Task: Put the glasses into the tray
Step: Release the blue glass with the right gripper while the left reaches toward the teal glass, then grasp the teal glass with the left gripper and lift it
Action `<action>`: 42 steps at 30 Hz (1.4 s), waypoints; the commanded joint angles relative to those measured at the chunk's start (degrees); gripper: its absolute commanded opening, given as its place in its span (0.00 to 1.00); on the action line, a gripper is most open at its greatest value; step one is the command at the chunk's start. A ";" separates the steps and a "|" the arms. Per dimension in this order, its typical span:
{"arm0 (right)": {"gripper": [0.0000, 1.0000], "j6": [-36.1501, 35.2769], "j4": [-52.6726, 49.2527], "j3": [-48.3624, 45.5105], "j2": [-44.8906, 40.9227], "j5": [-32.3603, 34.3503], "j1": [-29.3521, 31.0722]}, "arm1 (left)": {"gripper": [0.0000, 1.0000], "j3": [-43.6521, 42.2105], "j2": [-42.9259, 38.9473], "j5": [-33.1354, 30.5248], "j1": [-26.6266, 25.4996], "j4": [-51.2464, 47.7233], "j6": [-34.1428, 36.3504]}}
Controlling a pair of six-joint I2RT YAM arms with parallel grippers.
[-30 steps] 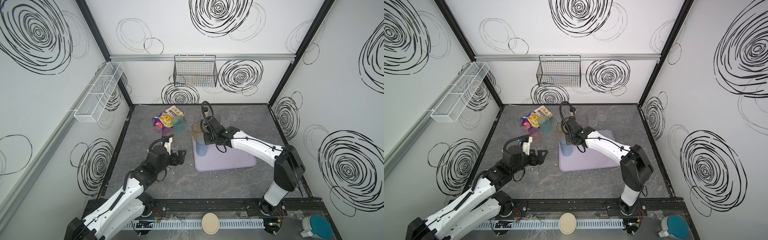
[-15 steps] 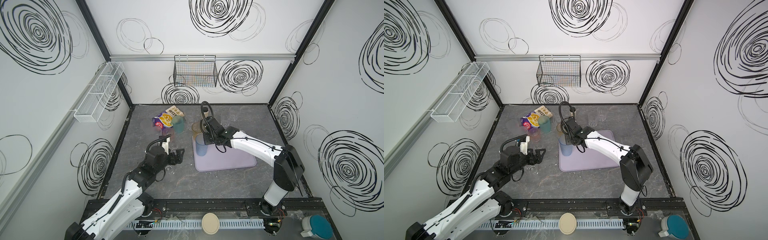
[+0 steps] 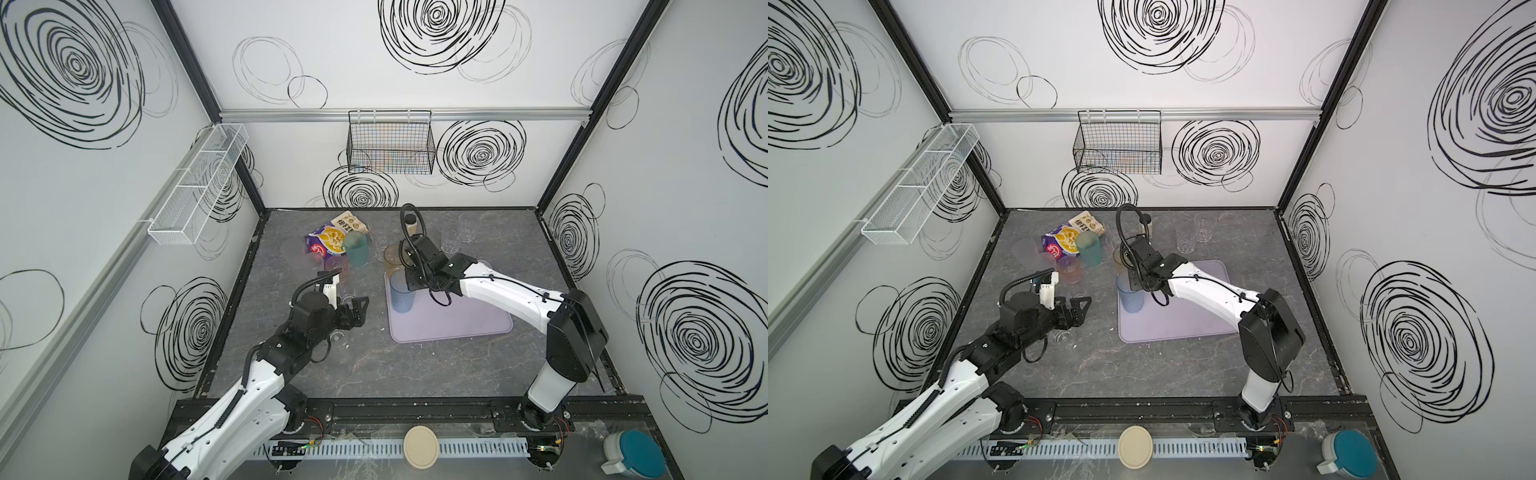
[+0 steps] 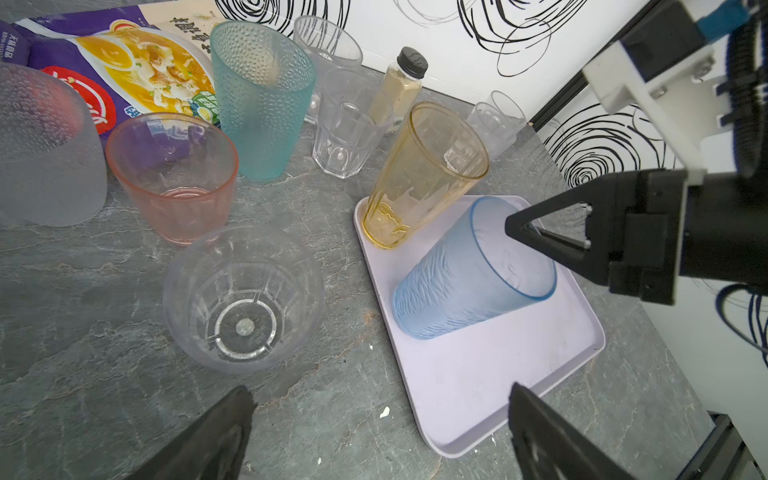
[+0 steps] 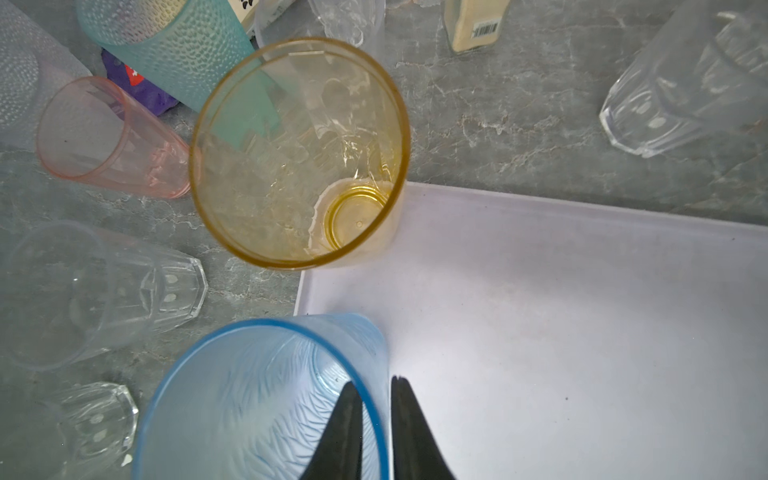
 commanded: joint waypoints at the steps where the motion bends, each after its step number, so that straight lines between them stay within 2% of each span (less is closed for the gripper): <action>1: 0.25 0.29 -0.75 0.90 -0.80 -0.23 0.24 | 0.98 -0.16 -0.06 0.09 0.57 2.53 0.51; 5: 0.35 -0.60 -1.23 1.93 -2.42 -3.23 -0.80 | 0.98 2.36 1.31 -0.56 1.53 1.49 1.84; 8: 0.39 -0.39 0.47 0.67 -5.44 -8.19 -3.24 | 0.98 6.74 4.03 -0.05 3.21 0.52 3.30; 12: 0.42 1.12 6.34 -4.59 -10.81 -17.13 -7.79 | 0.98 12.60 8.78 0.00 5.86 -0.61 6.00; 15: 0.43 1.42 12.48 -10.76 -14.86 -20.84 -11.72 | 0.97 18.26 14.57 -0.03 8.79 -1.13 7.85; 17: 0.43 1.42 16.04 -14.90 -17.21 -20.72 -13.35 | 0.97 22.46 19.77 1.71 10.65 -1.68 9.33; 21: 0.43 0.63 15.73 -18.65 -19.45 -16.92 -13.77 | 0.93 31.36 29.71 4.05 14.05 -4.35 12.75; 24: 0.43 0.37 15.45 -20.45 -20.66 -15.81 -13.80 | 0.93 35.61 34.70 3.91 16.16 -5.07 14.96; 28: 0.43 0.33 17.29 -23.16 -22.36 -15.95 -13.91 | 0.87 39.06 39.64 5.44 19.55 -6.29 16.94; 33: 0.43 0.72 18.72 -24.38 -22.24 -16.95 -13.87 | 0.79 42.97 46.02 6.72 20.81 -9.64 20.61; 42: 0.43 2.04 18.74 -25.94 -21.28 -18.56 -13.82 | 0.77 48.39 53.19 5.82 20.62 -11.03 23.03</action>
